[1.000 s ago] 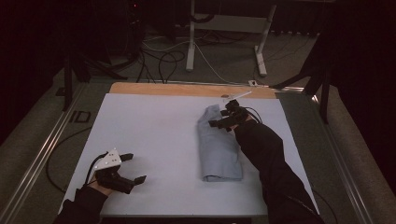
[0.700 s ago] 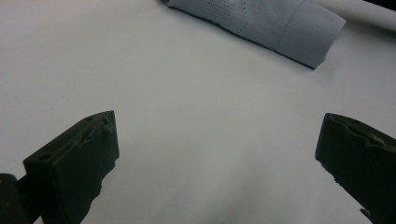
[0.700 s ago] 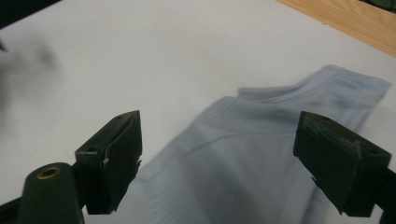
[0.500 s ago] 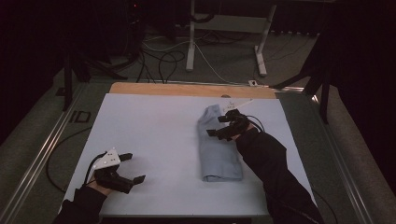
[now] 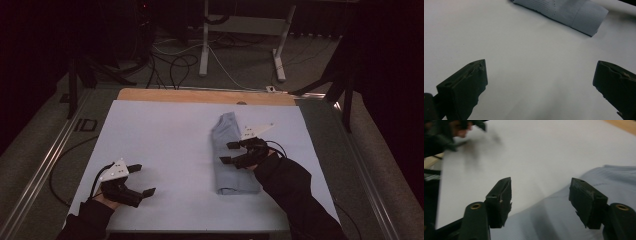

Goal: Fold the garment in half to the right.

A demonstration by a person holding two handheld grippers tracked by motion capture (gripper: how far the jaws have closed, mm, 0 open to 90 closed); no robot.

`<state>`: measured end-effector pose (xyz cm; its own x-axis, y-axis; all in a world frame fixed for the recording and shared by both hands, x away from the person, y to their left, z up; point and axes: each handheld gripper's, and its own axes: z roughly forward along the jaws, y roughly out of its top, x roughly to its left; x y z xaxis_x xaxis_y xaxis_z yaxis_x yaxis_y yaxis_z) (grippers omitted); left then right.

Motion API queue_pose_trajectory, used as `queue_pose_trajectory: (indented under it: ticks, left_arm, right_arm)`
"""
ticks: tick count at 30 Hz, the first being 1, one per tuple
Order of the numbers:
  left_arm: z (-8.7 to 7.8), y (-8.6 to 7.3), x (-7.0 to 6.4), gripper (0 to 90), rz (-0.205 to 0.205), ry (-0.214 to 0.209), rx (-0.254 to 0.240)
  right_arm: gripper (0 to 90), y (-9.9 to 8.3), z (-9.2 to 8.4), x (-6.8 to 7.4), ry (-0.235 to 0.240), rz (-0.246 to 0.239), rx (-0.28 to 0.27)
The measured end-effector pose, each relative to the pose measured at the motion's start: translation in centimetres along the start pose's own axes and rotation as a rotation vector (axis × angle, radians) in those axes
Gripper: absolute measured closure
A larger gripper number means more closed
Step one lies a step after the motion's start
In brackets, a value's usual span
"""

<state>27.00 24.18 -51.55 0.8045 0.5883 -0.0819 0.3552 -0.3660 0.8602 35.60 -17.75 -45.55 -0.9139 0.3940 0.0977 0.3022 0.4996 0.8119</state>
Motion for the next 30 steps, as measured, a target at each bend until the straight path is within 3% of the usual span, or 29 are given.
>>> queue_pose_trajectory:
  ticks: [6, 10, 13, 16, 18, 26, 30]
  left_arm:
    - [0.0, 0.0, 0.0, 0.5, -0.001, -0.002, -0.001]
    - [0.0, 0.0, 0.0, 0.5, -0.002, -0.001, -0.002]
    - [0.1, -0.1, 0.1, 0.5, -0.006, -0.001, -0.001]
    - [0.0, -0.1, 0.0, 0.5, -0.003, -0.001, -0.002]
    - [0.0, -0.1, 0.1, 0.5, -0.004, 0.000, 0.000]
    - [-0.1, -0.1, 0.0, 0.5, 0.001, -0.002, 0.000]
    - [-0.1, -0.1, 0.1, 0.5, -0.003, -0.002, 0.000]
  right_arm:
    - [48.1, -1.0, 0.0, 1.6, 0.046, -0.043, 0.020]
    - [53.7, -1.7, 0.2, 1.9, 0.057, -0.057, 0.042]
    - [71.7, -2.6, 0.9, 2.2, 0.053, -0.075, 0.080]
    - [83.9, -3.2, 1.4, 2.4, 0.048, -0.162, 0.115]
    - [89.8, -3.5, 1.7, 2.4, 0.055, -0.180, 0.136]
    - [90.0, -5.4, 3.5, 1.9, 0.103, -0.154, 0.233]
    - [90.0, -5.8, 3.6, 2.1, 0.130, -0.150, 0.232]
